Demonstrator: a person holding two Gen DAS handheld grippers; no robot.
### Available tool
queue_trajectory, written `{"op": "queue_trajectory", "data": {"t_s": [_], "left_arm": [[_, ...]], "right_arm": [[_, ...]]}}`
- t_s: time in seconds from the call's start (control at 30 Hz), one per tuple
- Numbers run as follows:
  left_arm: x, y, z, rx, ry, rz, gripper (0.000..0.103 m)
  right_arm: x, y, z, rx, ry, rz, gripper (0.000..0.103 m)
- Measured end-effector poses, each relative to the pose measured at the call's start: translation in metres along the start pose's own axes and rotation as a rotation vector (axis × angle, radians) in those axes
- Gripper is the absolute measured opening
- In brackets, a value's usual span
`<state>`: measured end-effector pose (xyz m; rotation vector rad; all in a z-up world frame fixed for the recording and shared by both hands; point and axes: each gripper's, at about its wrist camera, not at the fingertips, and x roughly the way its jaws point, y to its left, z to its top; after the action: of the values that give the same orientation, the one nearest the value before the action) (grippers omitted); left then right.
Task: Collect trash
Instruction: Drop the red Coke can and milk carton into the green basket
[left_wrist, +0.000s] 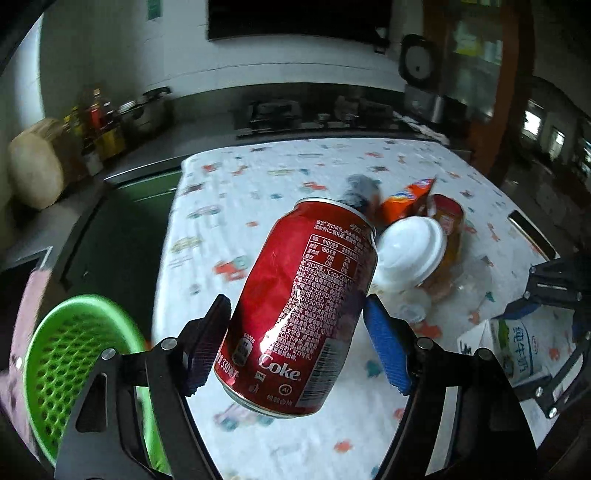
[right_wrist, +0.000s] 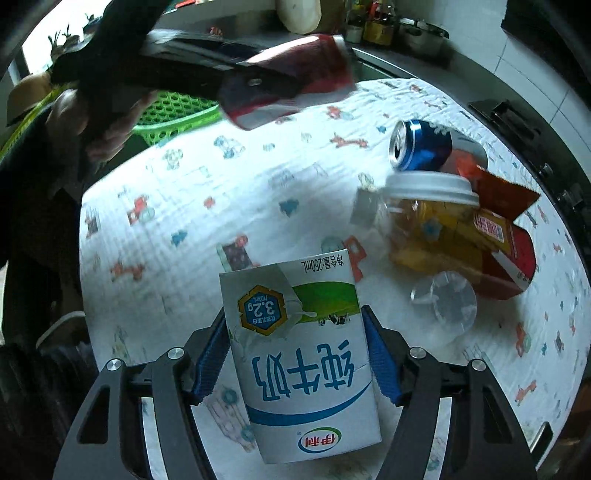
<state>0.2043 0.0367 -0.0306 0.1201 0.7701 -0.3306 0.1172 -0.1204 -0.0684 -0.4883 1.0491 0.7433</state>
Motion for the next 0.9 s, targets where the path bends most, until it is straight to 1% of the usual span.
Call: {"op": "queue_trajectory", "data": {"t_s": [0.17,0.33,0.43,0.47,0.53,0.57,0.6,0.63,0.67,0.73,0.9], "left_arm": [[-0.016,0.031,-0.015,-0.064,0.024,0.042,0.071],[-0.030,0.051,-0.029,-0.110,0.025,0.053,0.069],[-0.036,0.065,-0.038,-0.141,0.032,0.065,0.059],[-0.038,0.071,-0.042,-0.155,0.039,0.060,0.053],[-0.039,0.083,-0.049,-0.184,0.053,0.067,0.048],[-0.038,0.086,-0.052,-0.191,0.061,0.067,0.044],[-0.037,0.091,-0.056,-0.206,0.070,0.058,0.041],[-0.037,0.097,-0.061,-0.231,0.077,0.033,0.040],[-0.037,0.099,-0.065,-0.241,0.083,0.024,0.037],[-0.035,0.099,-0.071,-0.231,0.091,0.027,0.033],[-0.037,0.095,-0.077,-0.205,0.087,0.014,0.034]], "right_arm": [[0.002,0.007,0.018,0.031,-0.017,0.012,0.066],[0.002,0.019,0.034,0.023,-0.029,0.020,0.066],[0.003,0.027,0.048,0.016,-0.044,0.028,0.066],[0.004,0.029,0.053,0.018,-0.049,0.035,0.066],[0.007,0.034,0.060,0.020,-0.052,0.046,0.066],[0.008,0.037,0.065,0.018,-0.056,0.051,0.066],[0.009,0.040,0.068,0.015,-0.057,0.054,0.066],[0.011,0.042,0.070,0.014,-0.057,0.055,0.066],[0.012,0.044,0.073,0.012,-0.058,0.058,0.066],[0.013,0.049,0.079,0.006,-0.058,0.060,0.066],[0.014,0.056,0.089,0.000,-0.063,0.065,0.066]]}}
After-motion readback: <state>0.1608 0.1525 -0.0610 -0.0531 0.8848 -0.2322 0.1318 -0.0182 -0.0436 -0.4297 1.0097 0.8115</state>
